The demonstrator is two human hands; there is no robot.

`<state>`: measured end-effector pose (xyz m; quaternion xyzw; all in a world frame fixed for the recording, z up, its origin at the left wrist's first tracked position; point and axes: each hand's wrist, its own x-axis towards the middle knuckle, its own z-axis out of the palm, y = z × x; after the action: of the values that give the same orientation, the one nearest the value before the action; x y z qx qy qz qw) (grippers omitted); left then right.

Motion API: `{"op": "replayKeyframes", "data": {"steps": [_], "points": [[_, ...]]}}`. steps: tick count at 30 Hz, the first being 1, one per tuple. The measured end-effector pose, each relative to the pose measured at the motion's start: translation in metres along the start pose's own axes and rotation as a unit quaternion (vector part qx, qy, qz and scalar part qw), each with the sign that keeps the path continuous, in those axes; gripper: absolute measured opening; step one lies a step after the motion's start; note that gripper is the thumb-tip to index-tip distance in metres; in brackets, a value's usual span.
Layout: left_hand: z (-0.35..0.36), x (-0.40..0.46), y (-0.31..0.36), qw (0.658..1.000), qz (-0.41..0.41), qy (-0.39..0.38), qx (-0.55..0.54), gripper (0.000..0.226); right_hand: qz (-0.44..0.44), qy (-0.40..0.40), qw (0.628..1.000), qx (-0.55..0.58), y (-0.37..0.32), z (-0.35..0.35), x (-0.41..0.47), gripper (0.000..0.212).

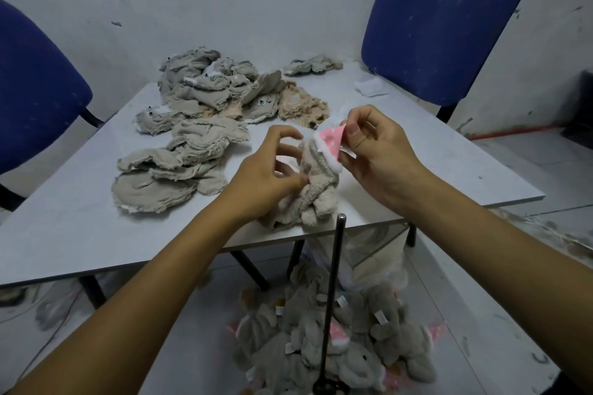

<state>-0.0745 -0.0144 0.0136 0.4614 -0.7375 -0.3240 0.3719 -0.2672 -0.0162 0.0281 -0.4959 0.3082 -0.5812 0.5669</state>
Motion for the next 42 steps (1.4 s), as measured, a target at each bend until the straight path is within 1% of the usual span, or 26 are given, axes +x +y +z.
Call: {"op": "replayKeyframes", "data": {"steps": [2,4,6,8,10,12,14,15,16,17,18,19,20,21,23,24,25,27,30,32,34,36,38,39,40,42], "points": [[0.000,0.004,0.001,0.999,-0.021,-0.028,-0.004,0.060,0.009,-0.002,1.000,0.004,0.001,0.003,0.000,0.020],[0.002,0.006,0.003,0.997,-0.029,-0.058,-0.032,0.054,0.018,0.007,1.000,0.009,0.001,0.005,-0.001,0.020],[0.007,0.006,0.007,0.997,-0.016,-0.073,-0.019,0.046,0.018,0.009,1.000,0.024,-0.002,0.007,-0.004,0.020],[0.013,0.005,0.009,0.997,-0.001,-0.079,0.007,0.053,0.014,0.007,0.999,0.028,-0.006,0.007,-0.007,0.021],[0.021,0.005,0.011,0.997,0.005,-0.069,-0.030,0.061,0.009,0.015,1.000,-0.012,-0.009,0.008,-0.010,0.023],[0.029,0.004,0.012,0.995,0.018,-0.039,-0.088,0.050,0.007,0.033,0.999,-0.035,-0.010,0.010,-0.011,0.023],[0.033,0.005,0.012,0.997,0.024,0.012,-0.071,0.032,-0.004,0.061,0.995,-0.080,-0.010,0.012,-0.011,0.013],[0.034,0.007,0.011,0.998,0.024,0.042,-0.036,0.024,-0.031,0.078,0.984,-0.157,-0.010,0.011,-0.011,0.008],[0.033,0.008,0.010,0.997,0.023,0.073,0.001,0.016,-0.077,0.100,0.955,-0.269,-0.010,0.008,-0.012,0.007],[0.032,0.010,0.008,0.994,0.021,0.105,0.029,0.011,-0.137,0.129,0.906,-0.379,-0.009,0.004,-0.014,0.011],[0.031,0.010,0.007,0.989,0.016,0.141,0.050,0.013,-0.201,0.155,0.852,-0.459,-0.009,-0.001,-0.018,0.016],[0.029,0.011,0.006,0.983,0.011,0.172,0.059,0.018,-0.254,0.169,0.809,-0.502,-0.008,-0.004,-0.021,0.018],[0.029,0.010,0.006,0.979,0.005,0.195,0.059,0.022,-0.289,0.161,0.787,-0.522,-0.007,-0.006,-0.025,0.017],[0.030,0.008,0.006,0.978,0.000,0.203,0.052,0.025,-0.298,0.126,0.783,-0.531,-0.004,-0.007,-0.028,0.014],[0.034,0.004,0.009,0.984,-0.012,0.177,0.001,0.031,-0.231,0.033,0.805,-0.545,0.004,-0.005,-0.032,0.010],[0.036,0.002,0.009,0.988,-0.018,0.147,-0.044,0.034,-0.178,0.003,0.814,-0.553,0.010,-0.005,-0.033,0.018],[0.037,0.000,0.010,0.989,-0.021,0.118,-0.086,0.034,-0.132,-0.007,0.822,-0.553,0.014,-0.006,-0.034,0.026],[0.037,-0.002,0.011,0.986,-0.021,0.074,-0.145,0.029,-0.085,0.023,0.850,-0.519,0.018,-0.010,-0.033,0.033],[0.032,-0.008,0.014,0.976,-0.017,0.030,-0.217,0.018,-0.041,0.049,0.896,-0.440,0.013,-0.014,-0.031,0.028],[0.028,-0.012,0.015,0.964,-0.012,0.000,-0.266,0.006,0.000,0.012,0.929,-0.370,0.009,-0.016,-0.031,0.021],[0.024,-0.015,0.014,0.953,-0.024,-0.018,-0.302,0.017,0.045,-0.025,0.949,-0.311,0.007,-0.017,-0.034,0.014],[0.021,-0.018,0.013,0.945,-0.038,-0.024,-0.324,0.019,0.081,-0.048,0.951,-0.296,0.006,-0.018,-0.037,0.012],[0.019,-0.022,0.013,0.954,-0.061,-0.021,-0.293,0.023,0.086,-0.048,0.952,-0.289,0.007,-0.018,-0.041,0.014],[0.019,-0.023,0.014,0.964,-0.072,-0.017,-0.254,0.026,0.067,-0.037,0.952,-0.297,0.009,-0.017,-0.044,0.014],[0.020,-0.025,0.014,0.974,-0.078,-0.015,-0.211,0.029,0.029,-0.023,0.945,-0.326,0.010,-0.015,-0.046,0.012],[0.022,-0.030,0.014,0.989,-0.068,0.007,-0.131,0.027,-0.074,0.018,0.910,-0.407,0.011,-0.010,-0.053,0.014]]}}
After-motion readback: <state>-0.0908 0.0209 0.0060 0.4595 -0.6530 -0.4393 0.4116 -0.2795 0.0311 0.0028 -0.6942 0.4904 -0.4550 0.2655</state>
